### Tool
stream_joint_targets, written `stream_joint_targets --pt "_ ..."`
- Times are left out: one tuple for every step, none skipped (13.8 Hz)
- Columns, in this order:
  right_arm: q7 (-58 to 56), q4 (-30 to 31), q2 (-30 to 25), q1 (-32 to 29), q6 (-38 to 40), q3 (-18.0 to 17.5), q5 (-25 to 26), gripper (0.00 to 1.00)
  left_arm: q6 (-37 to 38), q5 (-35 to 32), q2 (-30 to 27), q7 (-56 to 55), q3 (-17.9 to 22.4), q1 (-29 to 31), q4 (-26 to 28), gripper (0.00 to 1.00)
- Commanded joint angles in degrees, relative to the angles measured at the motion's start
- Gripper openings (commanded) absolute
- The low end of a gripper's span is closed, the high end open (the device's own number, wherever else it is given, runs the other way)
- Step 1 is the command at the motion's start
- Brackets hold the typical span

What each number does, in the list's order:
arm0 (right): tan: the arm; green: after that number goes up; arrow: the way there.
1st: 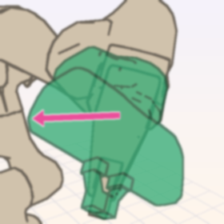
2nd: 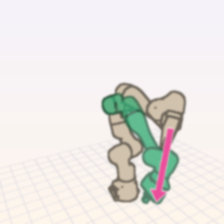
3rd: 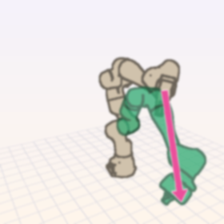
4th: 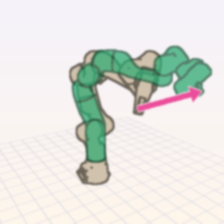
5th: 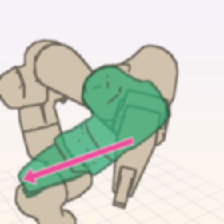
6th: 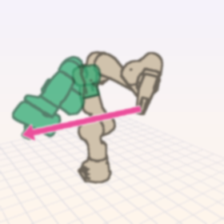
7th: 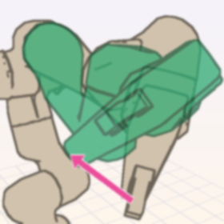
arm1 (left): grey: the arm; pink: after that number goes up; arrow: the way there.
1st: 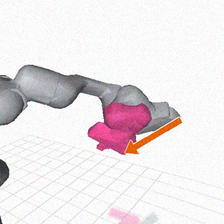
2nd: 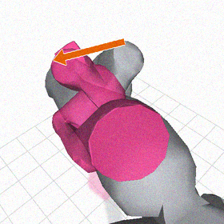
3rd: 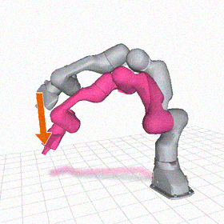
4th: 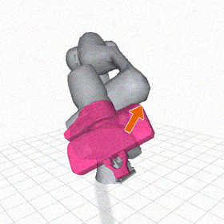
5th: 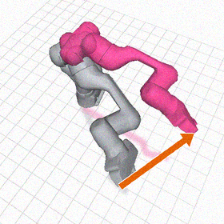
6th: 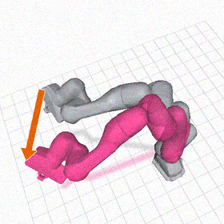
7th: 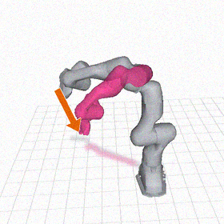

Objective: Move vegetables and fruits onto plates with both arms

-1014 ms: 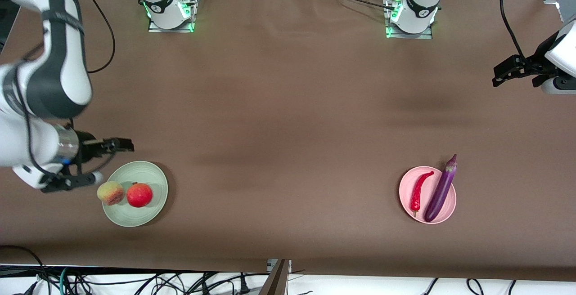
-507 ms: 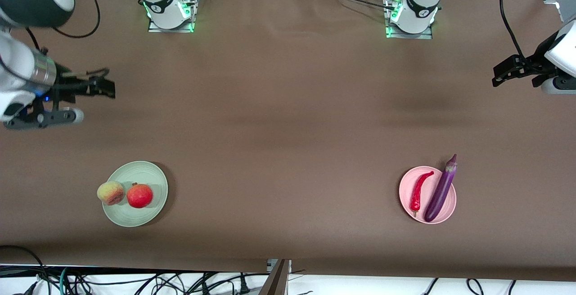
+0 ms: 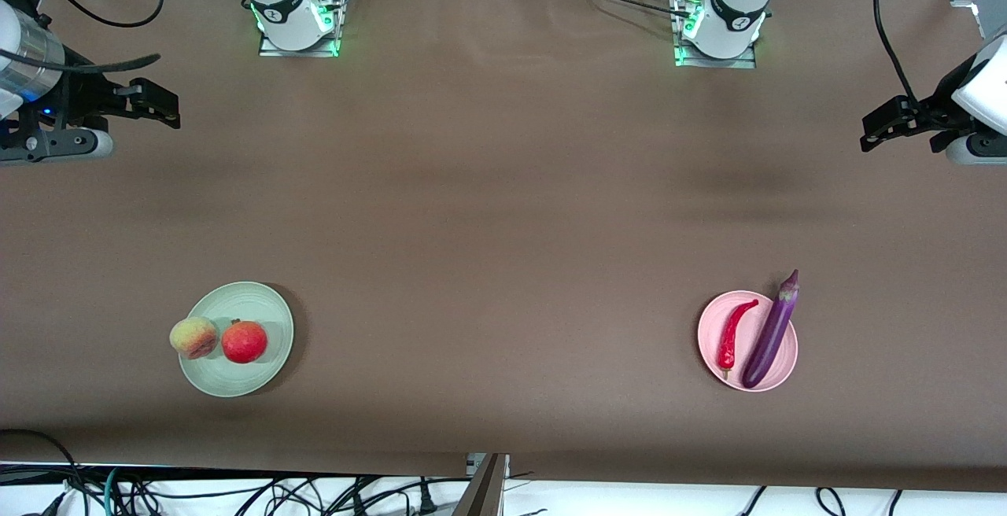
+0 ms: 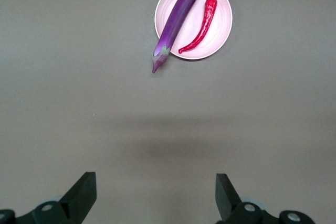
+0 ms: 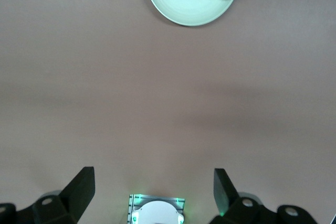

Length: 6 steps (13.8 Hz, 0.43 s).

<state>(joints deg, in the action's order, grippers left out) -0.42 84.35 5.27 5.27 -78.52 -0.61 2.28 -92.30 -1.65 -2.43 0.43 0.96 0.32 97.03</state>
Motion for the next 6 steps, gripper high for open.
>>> stream_joint_targets --pt "0.9 4.2 -2.8 -1.1 -1.5 -0.8 0.4 1.00 0.5 0.9 0.2 1.3 0.1 0.1 -1.0 1.00" --pt "0.9 3.6 -2.3 -1.1 -1.5 -0.7 0.5 1.00 0.5 0.9 0.2 1.3 0.1 0.1 -1.0 1.00" --pt "0.9 2.8 -2.0 -1.2 -1.5 -0.6 0.5 1.00 0.5 0.9 0.2 1.3 0.1 0.1 -1.0 1.00" --pt "0.7 1.5 -1.1 -1.2 -1.3 -0.5 0.5 1.00 0.5 0.9 0.2 1.3 0.1 0.1 -1.0 1.00" --pt "0.7 1.2 -0.8 -1.2 -1.3 -0.5 0.5 1.00 0.5 0.9 0.2 1.3 0.1 0.1 -1.0 1.00" --pt "0.8 1.1 -0.8 -1.2 -1.4 -0.5 0.6 1.00 0.5 0.9 0.2 1.3 0.1 0.1 -1.0 1.00"
